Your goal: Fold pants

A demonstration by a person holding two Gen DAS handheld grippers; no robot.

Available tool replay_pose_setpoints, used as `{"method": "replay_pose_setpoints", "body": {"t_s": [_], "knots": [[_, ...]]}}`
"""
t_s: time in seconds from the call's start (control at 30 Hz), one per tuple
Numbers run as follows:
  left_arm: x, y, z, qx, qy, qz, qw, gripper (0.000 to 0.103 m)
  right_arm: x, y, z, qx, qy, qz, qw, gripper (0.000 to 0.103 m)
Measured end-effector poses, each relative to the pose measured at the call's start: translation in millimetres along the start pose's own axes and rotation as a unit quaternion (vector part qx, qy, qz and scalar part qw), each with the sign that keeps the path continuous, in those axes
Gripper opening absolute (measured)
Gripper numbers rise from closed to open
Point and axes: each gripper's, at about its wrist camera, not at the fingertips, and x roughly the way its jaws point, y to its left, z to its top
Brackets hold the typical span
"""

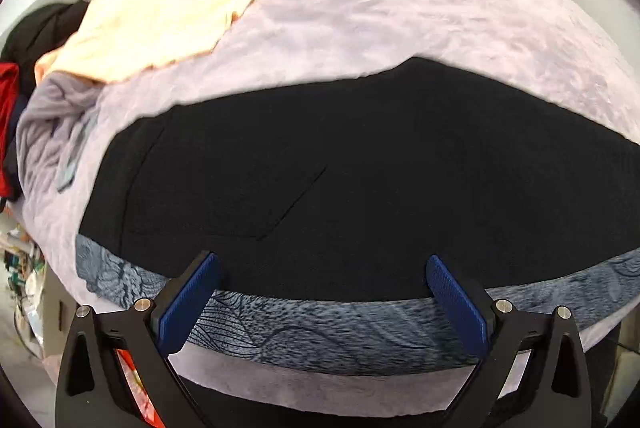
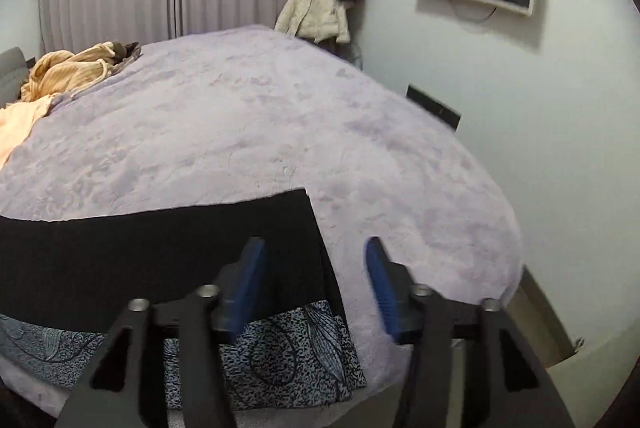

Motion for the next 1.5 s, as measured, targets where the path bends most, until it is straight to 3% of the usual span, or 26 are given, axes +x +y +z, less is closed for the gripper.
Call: {"method": "replay_pose_setpoints", "body": {"t_s": [0.07,0.1,0.17,0.23,0.33,0.5,0.6,0.67,0.77,0.83,0.93,1.0,1.07,1.17,1.23,1.33,1.43,1.5], "knots": [[6.7,8.5,-0.3,-0.017,0.004,-0.025,0.9995,0.103,-12.9,41.8,-1.5,-0.047,-0.010,0.052,0.997,0.080],[4.1,9.0,1.3,-0.014,-0.001,-0.019,0.9997,0.103,-14.0,61.0,-3.6,-0.066,-0.003,0.078,0.995,0.080],[-4.1,14.0,1.2,-0.014,-0.022,-0.004,0.9996,0.103,-7.3,105.4,-13.8,-0.095,0.029,0.142,0.985,0.080],[-8.0,28.0,-0.2,-0.019,-0.036,0.014,0.9991,0.103,10.6,141.8,-30.8,-0.119,0.075,0.169,0.975,0.080],[2.6,61.9,-2.7,-0.053,-0.026,0.026,0.9979,0.103,13.0,157.4,-39.4,-0.129,0.050,0.147,0.980,0.083],[22.6,134.2,-17.1,-0.136,-0.015,-0.068,0.9883,0.103,21.1,148.7,-34.9,-0.119,0.065,0.151,0.979,0.093],[18.2,166.1,-21.0,-0.175,-0.010,-0.079,0.9813,0.103,21.9,150.6,-32.5,-0.127,0.072,0.146,0.978,0.093],[7.0,190.3,-9.3,-0.209,-0.037,-0.100,0.9721,0.103,21.3,154.4,-27.2,-0.127,0.082,0.138,0.979,0.093],[11.5,215.6,30.3,-0.239,-0.047,-0.064,0.9676,0.103,18.6,167.5,-20.9,-0.135,0.079,0.135,0.978,0.093],[30.5,220.4,61.3,-0.237,-0.041,-0.033,0.9700,0.103,17.6,178.7,-17.4,-0.146,0.073,0.134,0.977,0.093],[76.7,226.2,82.0,-0.230,0.022,0.054,0.9714,0.103,15.1,192.5,-12.8,-0.161,0.068,0.130,0.976,0.093],[96.9,258.0,61.3,-0.254,0.039,0.020,0.9663,0.103,10.6,194.2,-10.5,-0.162,0.065,0.133,0.976,0.093],[93.0,267.7,48.2,-0.282,0.036,-0.004,0.9588,0.103,4.4,193.8,-9.1,-0.155,0.066,0.131,0.977,0.093],[58.8,259.7,17.0,-0.293,0.011,0.011,0.9561,0.103,-10.1,199.4,-5.2,-0.140,0.064,0.149,0.977,0.094],[30.8,245.1,3.8,-0.294,-0.013,-0.025,0.9552,0.103,-17.7,212.3,-1.9,-0.138,0.060,0.176,0.973,0.094],[10.2,186.0,-7.1,-0.238,-0.016,-0.052,0.9698,0.103,-25.5,260.6,-5.0,-0.174,0.059,0.243,0.952,0.094],[-2.7,109.2,-7.8,-0.136,-0.016,-0.091,0.9865,0.103,-30.3,299.7,-22.1,-0.233,0.053,0.282,0.929,0.094],[-1.2,67.8,-7.9,-0.076,-0.007,-0.099,0.9922,0.103,-29.7,308.0,-35.5,-0.264,0.048,0.272,0.924,0.094]]}}
